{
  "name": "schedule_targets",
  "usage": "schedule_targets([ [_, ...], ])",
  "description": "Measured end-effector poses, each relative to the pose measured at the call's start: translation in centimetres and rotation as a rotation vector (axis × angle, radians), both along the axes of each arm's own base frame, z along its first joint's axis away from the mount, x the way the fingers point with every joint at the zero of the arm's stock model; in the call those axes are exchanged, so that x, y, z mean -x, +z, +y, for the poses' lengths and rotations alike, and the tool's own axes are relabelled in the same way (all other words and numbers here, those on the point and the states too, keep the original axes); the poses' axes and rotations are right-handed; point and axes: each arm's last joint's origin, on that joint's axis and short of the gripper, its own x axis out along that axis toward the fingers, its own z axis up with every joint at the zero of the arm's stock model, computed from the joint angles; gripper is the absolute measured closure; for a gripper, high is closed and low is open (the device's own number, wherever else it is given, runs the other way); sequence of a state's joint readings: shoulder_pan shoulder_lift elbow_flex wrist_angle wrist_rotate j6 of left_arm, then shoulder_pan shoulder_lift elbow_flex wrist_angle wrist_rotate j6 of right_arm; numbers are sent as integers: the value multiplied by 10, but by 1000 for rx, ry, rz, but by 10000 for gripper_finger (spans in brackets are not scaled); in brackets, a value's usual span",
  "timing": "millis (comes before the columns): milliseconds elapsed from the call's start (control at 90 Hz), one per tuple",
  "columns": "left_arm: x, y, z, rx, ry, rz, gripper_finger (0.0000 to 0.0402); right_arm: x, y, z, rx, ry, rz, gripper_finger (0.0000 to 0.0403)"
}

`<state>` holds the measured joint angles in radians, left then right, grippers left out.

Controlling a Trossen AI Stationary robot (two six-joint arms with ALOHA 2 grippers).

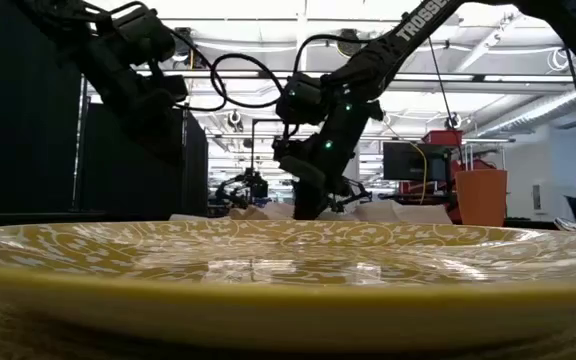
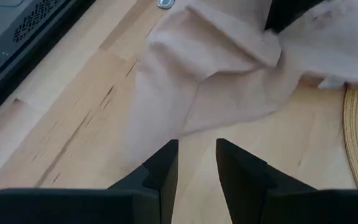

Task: Set table place
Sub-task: Fold the brown table napkin

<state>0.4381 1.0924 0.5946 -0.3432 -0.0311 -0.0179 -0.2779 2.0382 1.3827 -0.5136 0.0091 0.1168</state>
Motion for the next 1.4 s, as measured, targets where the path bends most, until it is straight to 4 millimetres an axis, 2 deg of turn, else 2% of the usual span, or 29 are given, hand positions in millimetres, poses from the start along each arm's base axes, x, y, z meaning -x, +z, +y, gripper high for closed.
schedule_targets([
  [133, 0, 0, 0, -2, 0, -6, 307, 4, 46, 3, 43, 11, -26, 402],
  [256, -3, 3, 1, -13, 1, -36, 307, 10, 67, 5, 51, 10, -64, 403],
  [378, -6, 6, 1, 8, -13, -103, 307, 18, 102, 6, 76, 4, -159, 403],
  [444, -9, 8, 1, 18, -36, -141, 307, 25, 111, 6, 72, -9, -162, 403],
  [633, -14, 11, 3, 23, -34, -204, 307, 33, 125, 5, 75, -23, -196, 403],
  [722, -18, 9, 4, 59, -5, -227, 307, 35, 124, 5, 68, -22, -179, 403],
  [944, -34, -10, 0, 113, -24, -186, 299, 35, 124, 4, 73, -16, -173, 403],
  [1167, -43, -26, -9, 185, -73, -123, 248, 39, 123, -3, 72, -30, -151, 403],
  [1400, -49, -28, -24, 271, -59, -136, 185, 43, 122, -9, 69, -48, -136, 403],
])
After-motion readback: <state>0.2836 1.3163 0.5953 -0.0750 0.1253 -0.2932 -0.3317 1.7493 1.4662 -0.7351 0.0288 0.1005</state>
